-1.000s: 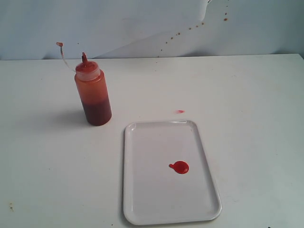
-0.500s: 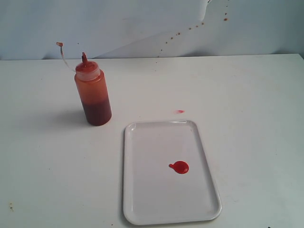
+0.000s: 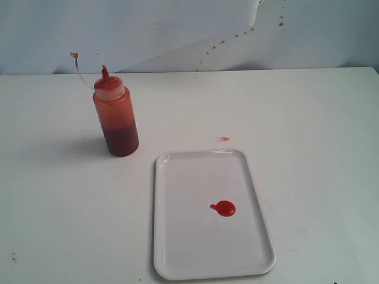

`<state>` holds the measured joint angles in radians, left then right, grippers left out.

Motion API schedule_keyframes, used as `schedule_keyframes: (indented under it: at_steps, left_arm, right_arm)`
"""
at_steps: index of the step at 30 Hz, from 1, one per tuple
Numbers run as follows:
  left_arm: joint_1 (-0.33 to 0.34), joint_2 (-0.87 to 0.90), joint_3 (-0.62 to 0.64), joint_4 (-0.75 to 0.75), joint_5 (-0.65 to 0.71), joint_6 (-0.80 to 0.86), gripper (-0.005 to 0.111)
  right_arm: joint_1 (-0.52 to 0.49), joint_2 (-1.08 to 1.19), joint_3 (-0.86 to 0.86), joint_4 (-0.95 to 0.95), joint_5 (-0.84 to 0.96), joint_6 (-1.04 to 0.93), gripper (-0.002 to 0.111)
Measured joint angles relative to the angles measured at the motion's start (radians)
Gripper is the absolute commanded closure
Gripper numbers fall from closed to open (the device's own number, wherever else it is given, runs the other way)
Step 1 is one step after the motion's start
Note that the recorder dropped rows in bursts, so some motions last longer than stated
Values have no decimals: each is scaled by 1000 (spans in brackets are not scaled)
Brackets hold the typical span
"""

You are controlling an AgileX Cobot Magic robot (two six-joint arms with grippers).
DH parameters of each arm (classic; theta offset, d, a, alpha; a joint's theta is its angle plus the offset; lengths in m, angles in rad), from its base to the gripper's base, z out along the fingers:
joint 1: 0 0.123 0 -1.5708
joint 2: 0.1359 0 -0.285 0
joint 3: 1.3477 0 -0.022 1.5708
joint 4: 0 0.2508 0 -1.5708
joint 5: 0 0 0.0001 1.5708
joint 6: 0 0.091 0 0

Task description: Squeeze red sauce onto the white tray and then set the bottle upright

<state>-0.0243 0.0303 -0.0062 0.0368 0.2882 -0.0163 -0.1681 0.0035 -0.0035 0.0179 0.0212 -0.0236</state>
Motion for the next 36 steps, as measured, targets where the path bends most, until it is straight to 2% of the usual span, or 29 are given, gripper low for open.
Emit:
schedule_keyframes:
  at_steps: [20,25,32,36]
  left_arm:
    - [0,0,0,0,0,0,106]
    - [0,0,0,0,0,0,106]
    - [0,0,0,0,2,0,106]
    - [0,0,0,0,2,0,106]
  right_arm:
    - [3,0,0,-12,203,0,108]
    - [72,0,0,-75,314,0,108]
    - [194,0,0,-77,325,0,108]
    - [215,0,0,-53,325,11,108]
